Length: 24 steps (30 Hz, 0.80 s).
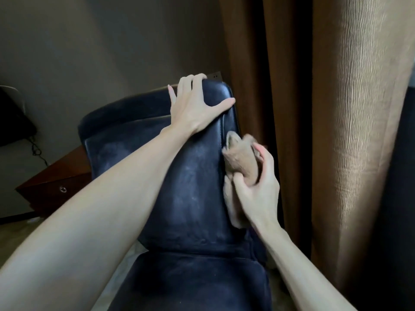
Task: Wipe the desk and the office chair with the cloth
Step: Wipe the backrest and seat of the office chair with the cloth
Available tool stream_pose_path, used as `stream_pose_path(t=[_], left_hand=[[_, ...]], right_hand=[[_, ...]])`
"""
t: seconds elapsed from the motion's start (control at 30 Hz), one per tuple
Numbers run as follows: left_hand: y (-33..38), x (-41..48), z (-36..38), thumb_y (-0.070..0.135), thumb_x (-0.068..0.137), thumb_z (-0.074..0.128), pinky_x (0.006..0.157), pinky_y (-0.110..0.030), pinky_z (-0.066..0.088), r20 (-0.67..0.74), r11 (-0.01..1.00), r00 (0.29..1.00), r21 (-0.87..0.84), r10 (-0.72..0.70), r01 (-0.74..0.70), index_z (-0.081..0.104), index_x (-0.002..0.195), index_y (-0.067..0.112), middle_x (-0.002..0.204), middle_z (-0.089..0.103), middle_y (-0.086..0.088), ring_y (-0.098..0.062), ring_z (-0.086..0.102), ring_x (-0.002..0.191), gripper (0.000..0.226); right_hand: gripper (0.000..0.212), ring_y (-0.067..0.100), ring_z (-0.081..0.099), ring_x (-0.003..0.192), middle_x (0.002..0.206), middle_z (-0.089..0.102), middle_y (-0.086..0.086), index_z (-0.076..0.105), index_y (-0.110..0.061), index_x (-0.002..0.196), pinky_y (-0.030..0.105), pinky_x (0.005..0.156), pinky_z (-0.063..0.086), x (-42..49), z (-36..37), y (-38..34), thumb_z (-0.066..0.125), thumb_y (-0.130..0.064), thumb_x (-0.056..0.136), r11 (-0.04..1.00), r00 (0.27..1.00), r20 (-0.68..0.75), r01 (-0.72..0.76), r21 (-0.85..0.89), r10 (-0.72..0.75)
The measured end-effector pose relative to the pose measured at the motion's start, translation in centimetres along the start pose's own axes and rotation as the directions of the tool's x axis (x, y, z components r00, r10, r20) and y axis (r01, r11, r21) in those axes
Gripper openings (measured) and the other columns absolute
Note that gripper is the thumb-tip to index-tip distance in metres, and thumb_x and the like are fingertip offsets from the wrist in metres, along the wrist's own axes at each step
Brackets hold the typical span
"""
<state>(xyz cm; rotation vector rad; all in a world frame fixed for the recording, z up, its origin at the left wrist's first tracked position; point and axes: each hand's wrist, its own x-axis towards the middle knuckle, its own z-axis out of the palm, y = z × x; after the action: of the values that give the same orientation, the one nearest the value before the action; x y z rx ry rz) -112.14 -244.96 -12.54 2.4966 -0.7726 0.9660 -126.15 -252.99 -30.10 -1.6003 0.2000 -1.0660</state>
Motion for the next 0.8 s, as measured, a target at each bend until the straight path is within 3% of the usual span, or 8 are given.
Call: stream_pose_path(t=[0.07,0.17,0.23,0.33,0.43,0.57,0.63,0.8], left_hand=[[0.8,-0.3,0.5,0.084,0.079,0.057,0.127,-0.058,0.002,-0.018,1.000,1.000,-0.013,0.025,-0.025,0.044,0.145,0.024,0.148,0.044,0.004,-0.015,0.031,0.147,0.090],[1.5,-0.8,1.0,0.085,0.078,0.054,0.127,-0.056,0.001,-0.044,0.998,0.998,-0.039,0.044,-0.046,0.043,0.145,0.023,0.146,0.043,0.005,-0.014,0.031,0.147,0.092],[1.8,-0.9,1.1,0.085,0.078,0.053,0.127,-0.056,0.000,-0.053,0.998,0.997,-0.033,0.050,-0.052,0.042,0.146,0.022,0.146,0.043,0.004,-0.014,0.030,0.147,0.093],[1.6,-0.8,0.7,0.084,0.080,0.055,0.127,-0.058,0.001,-0.056,0.998,0.997,-0.007,0.056,-0.056,0.040,0.148,0.019,0.149,0.041,0.000,-0.018,0.029,0.148,0.096],[1.3,-1.0,0.2,0.087,0.076,0.057,0.127,-0.060,0.001,-0.006,0.999,0.999,0.018,0.041,-0.040,0.038,0.149,0.019,0.151,0.038,-0.001,-0.019,0.026,0.149,0.103],[1.1,-0.8,-0.6,0.091,0.069,0.056,0.127,-0.060,0.001,0.055,0.999,0.998,0.041,-0.023,0.021,0.035,0.152,0.020,0.156,0.036,-0.001,-0.018,0.023,0.152,0.111],[1.2,-0.6,-0.7,0.091,0.068,0.058,0.127,-0.059,0.000,0.065,0.999,0.997,0.022,-0.029,0.028,0.035,0.152,0.021,0.156,0.036,0.000,-0.016,0.023,0.153,0.111],[2.2,-1.1,-0.4,0.087,0.072,0.060,0.127,-0.058,0.002,0.045,1.000,0.999,0.002,0.021,-0.021,0.037,0.150,0.020,0.154,0.038,0.001,-0.017,0.025,0.151,0.106]], right_hand=[[0.061,-0.008,0.055,0.118,0.131,0.059,-0.020,0.054,-0.040,0.139,0.004,0.098,0.037,-0.5,0.9,-0.2,0.060,-0.025,0.080,0.997,0.991,-0.114,0.074,-0.012,-0.075],[0.064,0.017,0.059,0.127,0.134,0.061,-0.003,0.056,-0.030,0.141,0.031,0.107,0.047,-4.2,2.2,1.8,0.058,-0.014,0.080,0.987,0.958,-0.239,0.158,-0.025,-0.160],[0.066,0.021,0.058,0.130,0.137,0.060,0.000,0.055,-0.032,0.143,0.038,0.109,0.047,-6.8,1.9,4.7,0.056,-0.014,0.080,0.986,0.958,-0.236,0.160,-0.034,-0.164],[0.072,0.017,0.057,0.134,0.138,0.060,-0.004,0.052,-0.042,0.145,0.020,0.112,0.038,-9.0,0.1,8.2,0.060,-0.009,0.081,0.999,0.992,-0.117,0.039,-0.011,-0.040],[0.073,0.019,0.060,0.130,0.132,0.061,-0.014,0.051,-0.055,0.135,0.001,0.101,0.032,-10.8,-2.3,10.8,0.068,-0.003,0.087,0.976,0.969,0.126,-0.201,-0.085,0.210],[0.053,0.020,0.068,0.119,0.117,0.070,-0.010,0.068,-0.029,0.128,0.011,0.096,0.043,-8.5,-6.0,9.7,0.070,-0.004,0.082,0.941,0.903,0.323,-0.194,-0.276,0.282],[0.058,0.014,0.066,0.119,0.126,0.072,-0.008,0.067,-0.028,0.136,0.021,0.101,0.047,-6.4,-6.9,7.0,0.068,-0.007,0.082,0.949,0.930,0.287,-0.148,-0.279,0.229],[0.060,0.014,0.057,0.127,0.137,0.062,-0.001,0.060,-0.025,0.145,0.025,0.107,0.042,-1.2,-5.2,-0.7,0.066,-0.019,0.085,0.986,0.992,0.087,0.100,-0.135,-0.089]])
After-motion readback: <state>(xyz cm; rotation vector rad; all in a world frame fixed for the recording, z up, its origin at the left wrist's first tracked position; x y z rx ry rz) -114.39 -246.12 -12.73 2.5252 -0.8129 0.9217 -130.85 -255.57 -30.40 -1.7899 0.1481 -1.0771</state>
